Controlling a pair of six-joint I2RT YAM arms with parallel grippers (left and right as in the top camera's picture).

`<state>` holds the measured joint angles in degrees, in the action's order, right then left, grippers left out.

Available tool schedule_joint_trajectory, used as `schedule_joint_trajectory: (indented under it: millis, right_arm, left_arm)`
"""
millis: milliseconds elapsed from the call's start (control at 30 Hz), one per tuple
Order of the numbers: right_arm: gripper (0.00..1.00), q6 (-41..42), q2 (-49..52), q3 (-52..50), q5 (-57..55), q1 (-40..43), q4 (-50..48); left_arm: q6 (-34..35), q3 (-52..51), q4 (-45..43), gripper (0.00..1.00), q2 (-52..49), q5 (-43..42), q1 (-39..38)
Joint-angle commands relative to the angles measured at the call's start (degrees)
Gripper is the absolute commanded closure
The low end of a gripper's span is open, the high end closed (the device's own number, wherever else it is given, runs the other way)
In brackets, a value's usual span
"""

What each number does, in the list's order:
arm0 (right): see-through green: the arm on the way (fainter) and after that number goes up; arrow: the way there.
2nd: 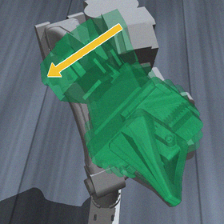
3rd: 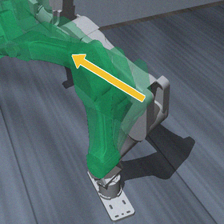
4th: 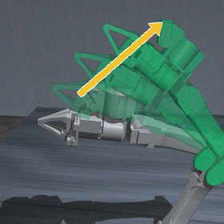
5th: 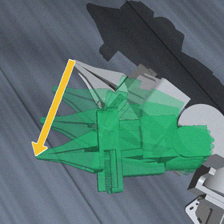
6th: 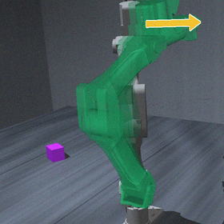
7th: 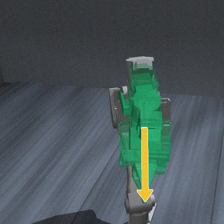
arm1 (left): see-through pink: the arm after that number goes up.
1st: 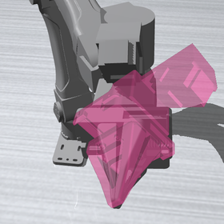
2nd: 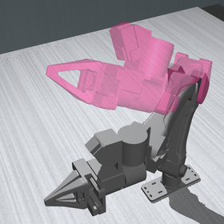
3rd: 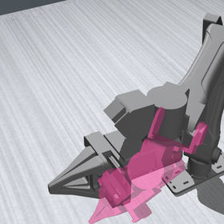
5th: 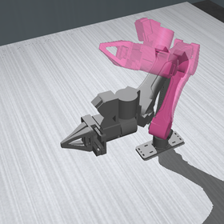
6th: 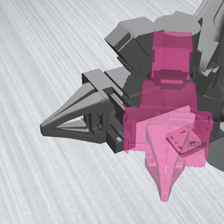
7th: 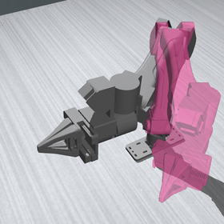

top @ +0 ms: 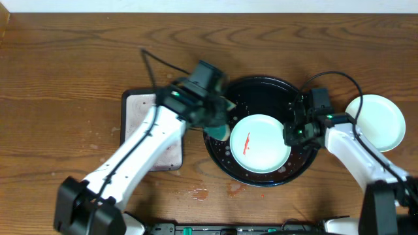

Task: Clean dirty plates on tray and stack at the side
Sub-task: 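Scrub the red-streaked plate with the sponge while right gripper holds it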

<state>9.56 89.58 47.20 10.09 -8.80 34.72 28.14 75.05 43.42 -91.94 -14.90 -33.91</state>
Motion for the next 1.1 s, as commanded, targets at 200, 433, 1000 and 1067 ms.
schedule_joint_trajectory:
  millis: [200, 433, 1000, 1067]
  right_arm:
    - [0.99, -1.90, 6.82, 0.79, 4.28, 0.61, -0.92]
    - [0.99, -1.92, 6.80, 0.79, 4.31, 0.57, -1.03]
    - [0.99, -1.92, 6.80, 0.79, 4.33, 0.55, -0.85]
    - [0.99, -1.92, 6.80, 0.79, 4.33, 0.55, -0.87]
  left_arm:
    - [5.99, 0.02, -7.13, 0.93, -13.25, -0.90, -9.84]
    - [9.70, 0.04, -9.55, 0.92, -21.57, -0.98, -12.70]
    - [13.16, 3.63, 4.02, 0.93, -24.98, 30.49, -12.83]
    - [13.11, 3.50, 0.09, 0.92, -25.09, 21.64, -12.83]
